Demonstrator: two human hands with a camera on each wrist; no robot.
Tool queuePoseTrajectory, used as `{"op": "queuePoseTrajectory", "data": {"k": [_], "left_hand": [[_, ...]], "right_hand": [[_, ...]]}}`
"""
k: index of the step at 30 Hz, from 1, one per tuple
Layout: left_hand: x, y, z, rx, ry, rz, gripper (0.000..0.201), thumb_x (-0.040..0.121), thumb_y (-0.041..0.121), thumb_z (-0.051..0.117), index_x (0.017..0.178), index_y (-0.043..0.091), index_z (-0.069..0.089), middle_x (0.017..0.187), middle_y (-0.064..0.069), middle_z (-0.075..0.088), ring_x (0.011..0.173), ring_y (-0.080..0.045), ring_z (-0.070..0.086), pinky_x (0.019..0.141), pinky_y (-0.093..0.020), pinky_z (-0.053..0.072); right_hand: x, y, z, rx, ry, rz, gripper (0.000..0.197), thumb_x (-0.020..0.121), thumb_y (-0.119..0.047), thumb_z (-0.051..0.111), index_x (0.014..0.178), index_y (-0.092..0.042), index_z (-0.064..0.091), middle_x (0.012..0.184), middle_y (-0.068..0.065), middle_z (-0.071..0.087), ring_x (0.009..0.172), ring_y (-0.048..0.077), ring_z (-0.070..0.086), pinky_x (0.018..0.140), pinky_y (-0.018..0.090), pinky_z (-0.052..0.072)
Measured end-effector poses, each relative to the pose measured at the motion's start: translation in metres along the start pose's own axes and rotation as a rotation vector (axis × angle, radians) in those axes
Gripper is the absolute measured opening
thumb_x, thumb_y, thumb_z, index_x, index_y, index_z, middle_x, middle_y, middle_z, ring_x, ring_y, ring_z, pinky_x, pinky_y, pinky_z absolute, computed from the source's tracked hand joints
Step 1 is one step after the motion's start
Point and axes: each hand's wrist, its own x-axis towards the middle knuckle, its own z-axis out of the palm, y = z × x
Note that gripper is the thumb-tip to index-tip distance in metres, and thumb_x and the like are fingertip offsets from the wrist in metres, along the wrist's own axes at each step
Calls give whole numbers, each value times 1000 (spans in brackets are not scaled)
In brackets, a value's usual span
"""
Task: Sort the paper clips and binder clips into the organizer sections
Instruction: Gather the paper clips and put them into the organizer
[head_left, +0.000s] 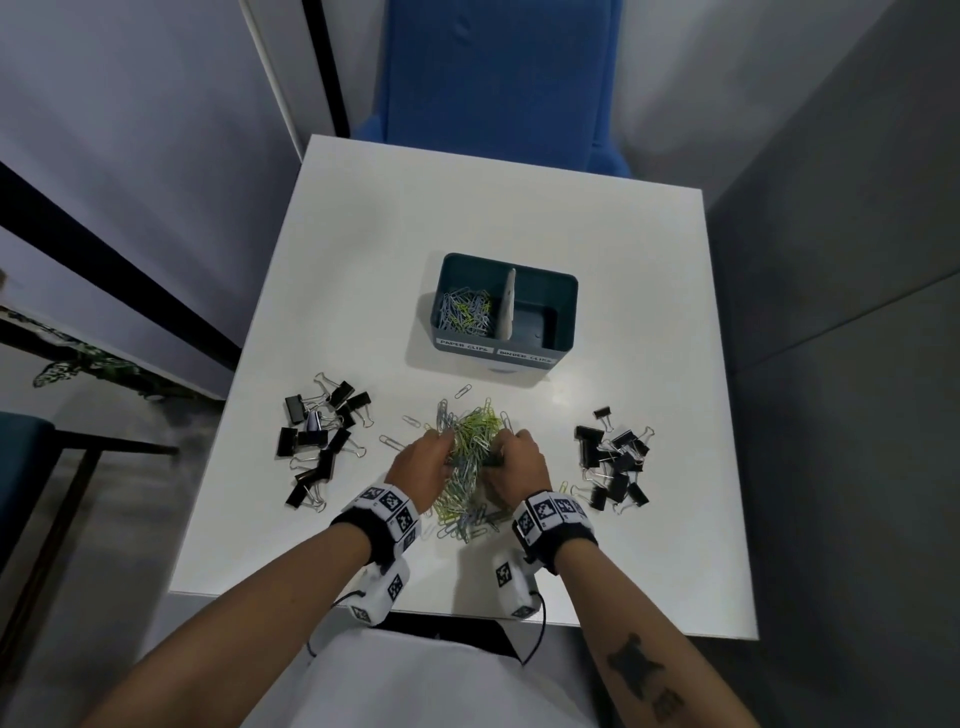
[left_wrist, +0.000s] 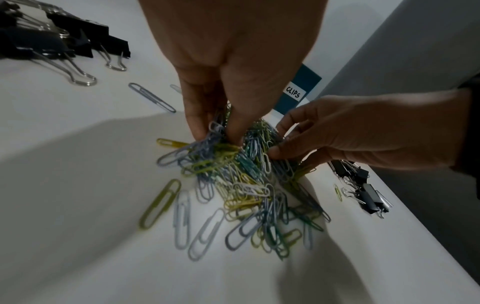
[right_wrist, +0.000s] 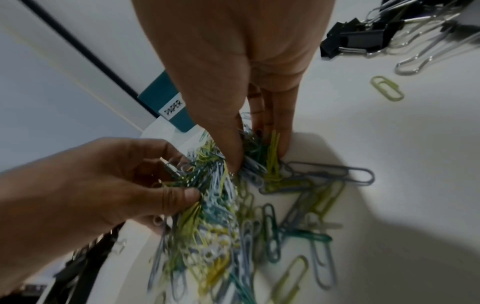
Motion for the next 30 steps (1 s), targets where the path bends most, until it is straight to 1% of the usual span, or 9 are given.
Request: {"op": "queuePoseTrajectory", "data": {"k": [4, 6, 8, 12, 15, 18, 21, 25, 30], "left_hand": [[3, 0, -13, -32, 22, 20, 13, 86, 1, 62, 91, 12, 58, 88, -6, 62, 76, -24, 61, 62, -31, 48], [4, -1, -20, -100, 46, -3, 17, 86, -1, 64, 85, 15, 58, 79, 1, 58, 65, -6, 56, 52, -14, 39], [6, 1, -30, -190, 78, -11, 16, 85, -2, 65, 86, 14, 63, 76, 5, 57, 61, 6, 51, 49, -8, 38], [8, 15, -64, -299, 170, 74, 10, 84, 4, 69, 84, 14, 67, 81, 1, 65, 72, -11, 61, 65, -29, 55], [21, 37, -100, -312, 257, 119, 8, 88, 5, 63, 93, 10, 67, 89, 3, 65, 76, -10, 63, 68, -18, 53], [53, 66, -138, -333, 380, 170, 11, 88, 9, 65, 99, 8, 67, 92, 0, 67, 79, -12, 64, 71, -18, 53], [82, 74, -167, -309, 445, 152, 15, 83, 14, 73, 97, 11, 70, 90, -3, 71, 79, -16, 66, 76, -32, 57], [101, 67, -178, -250, 408, 83, 32, 80, 22, 76, 108, 9, 69, 99, -7, 71, 88, -20, 66, 83, -33, 54], [83, 36, -152, -153, 372, 10, 13, 88, 16, 64, 98, 15, 72, 93, -4, 73, 86, -21, 67, 80, -36, 56]], "right_hand": [[4, 9, -9, 73, 14, -32, 12, 75, -9, 75, 82, -16, 68, 91, 5, 68, 85, 22, 62, 77, 32, 52], [2, 14, -15, 102, 15, -41, 10, 76, -5, 74, 78, -15, 73, 85, 3, 72, 80, 17, 64, 78, 32, 55], [1, 18, -21, 120, 29, -49, 13, 77, -3, 73, 75, -16, 75, 80, 1, 73, 76, 16, 66, 76, 32, 58], [-8, 23, -30, 121, 60, -116, 17, 77, -2, 73, 73, -18, 77, 74, -3, 74, 64, 5, 64, 68, 19, 56], [-15, 19, -44, 141, 63, -162, 18, 77, 0, 73, 74, -18, 78, 73, -4, 73, 58, -4, 58, 62, 4, 47], [-17, 15, -70, 174, 112, -182, 19, 77, 1, 74, 76, -17, 78, 72, -5, 72, 58, -6, 59, 67, 12, 53], [-14, -5, -91, 201, 146, -227, 18, 77, 0, 74, 77, -18, 78, 72, -6, 71, 61, 0, 62, 71, 18, 56], [4, -41, -129, 237, 246, -312, 14, 78, -1, 74, 80, -15, 77, 78, -4, 72, 69, 8, 66, 76, 21, 56], [44, -86, -170, 247, 401, -398, 18, 79, 2, 71, 77, -15, 76, 78, -2, 73, 73, 9, 66, 74, 19, 55]]}}
